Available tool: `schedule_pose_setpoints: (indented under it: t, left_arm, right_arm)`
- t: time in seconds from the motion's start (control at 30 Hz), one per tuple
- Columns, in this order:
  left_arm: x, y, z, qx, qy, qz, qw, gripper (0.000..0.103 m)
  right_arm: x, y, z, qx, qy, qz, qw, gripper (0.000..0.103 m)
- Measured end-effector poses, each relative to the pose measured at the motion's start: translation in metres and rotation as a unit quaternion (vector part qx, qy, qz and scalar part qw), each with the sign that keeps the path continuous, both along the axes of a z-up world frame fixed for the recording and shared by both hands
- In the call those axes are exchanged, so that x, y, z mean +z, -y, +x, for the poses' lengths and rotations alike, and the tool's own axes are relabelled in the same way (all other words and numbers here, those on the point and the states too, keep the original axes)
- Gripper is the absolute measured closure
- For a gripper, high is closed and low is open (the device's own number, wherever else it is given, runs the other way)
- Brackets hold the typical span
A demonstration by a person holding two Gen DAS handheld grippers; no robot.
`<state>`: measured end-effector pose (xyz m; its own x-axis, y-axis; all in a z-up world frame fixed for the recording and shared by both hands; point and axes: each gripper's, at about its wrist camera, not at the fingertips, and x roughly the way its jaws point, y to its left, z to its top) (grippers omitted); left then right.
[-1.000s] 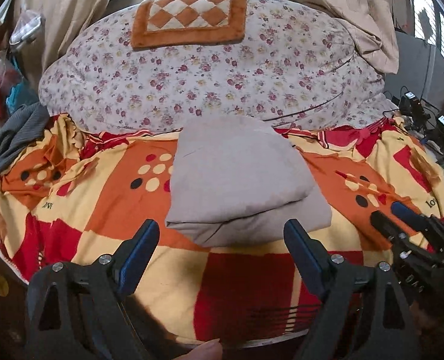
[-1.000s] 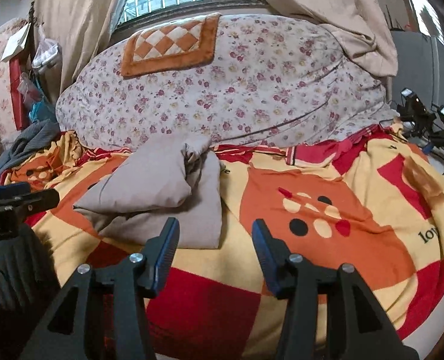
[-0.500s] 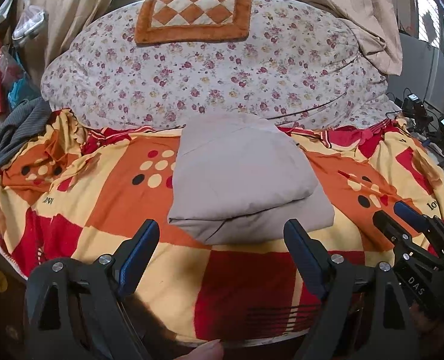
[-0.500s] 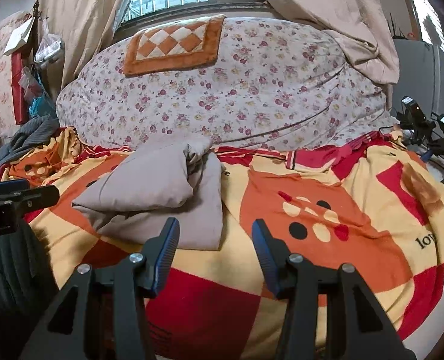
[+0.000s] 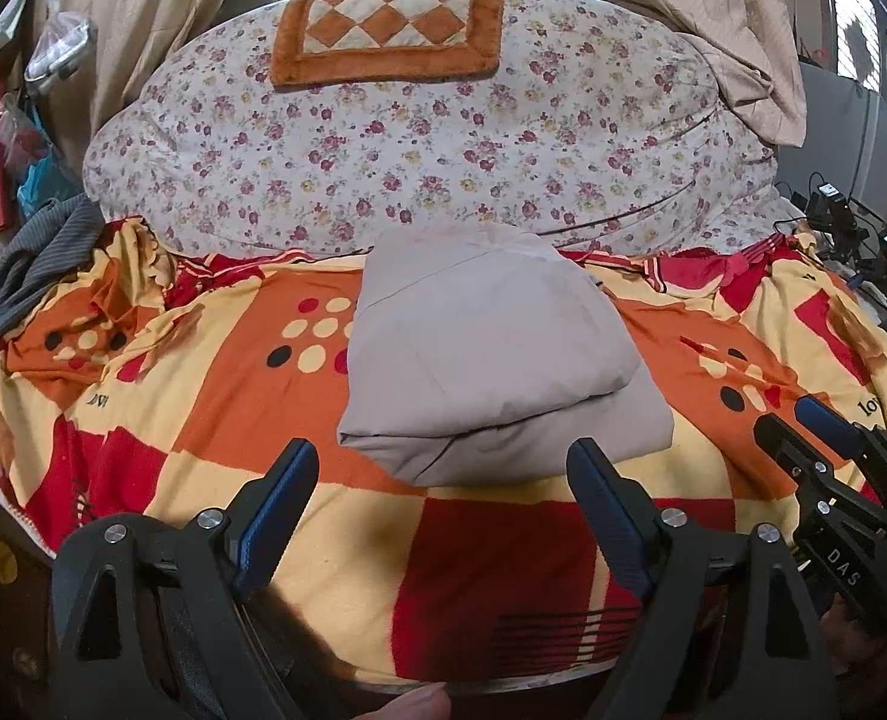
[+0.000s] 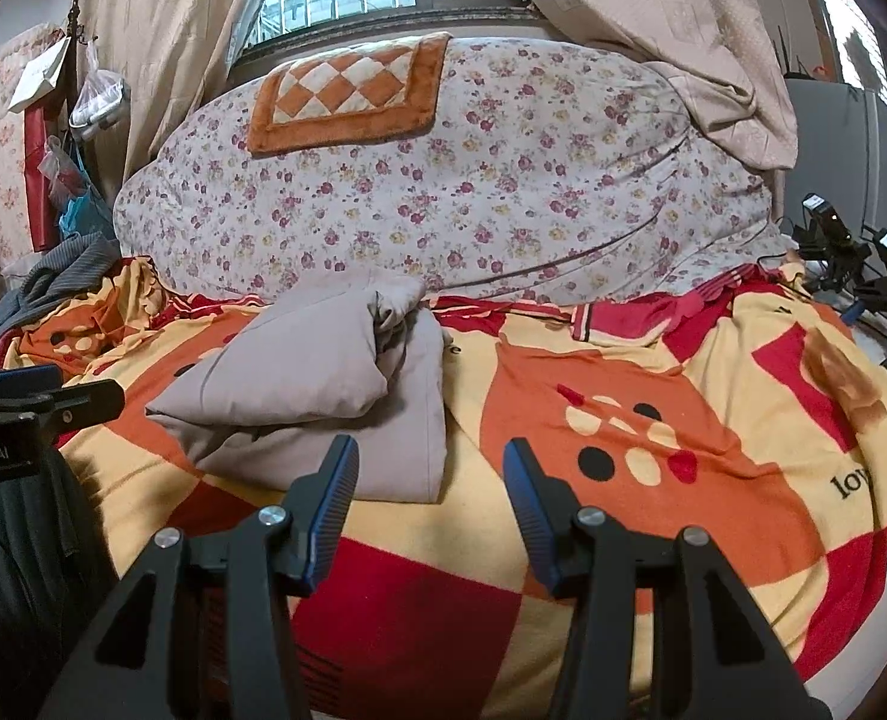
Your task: Fold large clothes
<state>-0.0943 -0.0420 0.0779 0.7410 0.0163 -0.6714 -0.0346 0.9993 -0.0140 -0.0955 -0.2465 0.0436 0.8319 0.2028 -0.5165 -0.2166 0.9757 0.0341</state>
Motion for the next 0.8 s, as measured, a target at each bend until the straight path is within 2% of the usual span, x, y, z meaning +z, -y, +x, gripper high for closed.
schedule_pose_setpoints:
  t: [0.53, 0.8]
  left_arm:
    - [0.000, 0.002, 0.000, 0.001, -0.001, -0.001, 1.0000, 0.028]
    - [-0.006, -0.011, -0.002, -0.011, 0.000, -0.019, 0.9998, 0.028]
  right_arm:
    - [0.000, 0.000, 0.001, -0.002, 0.001, 0.000, 1.000, 0.051]
    - [-0.001, -0.001, 0.000, -0.002, 0.001, 0.000, 1.000, 0.051]
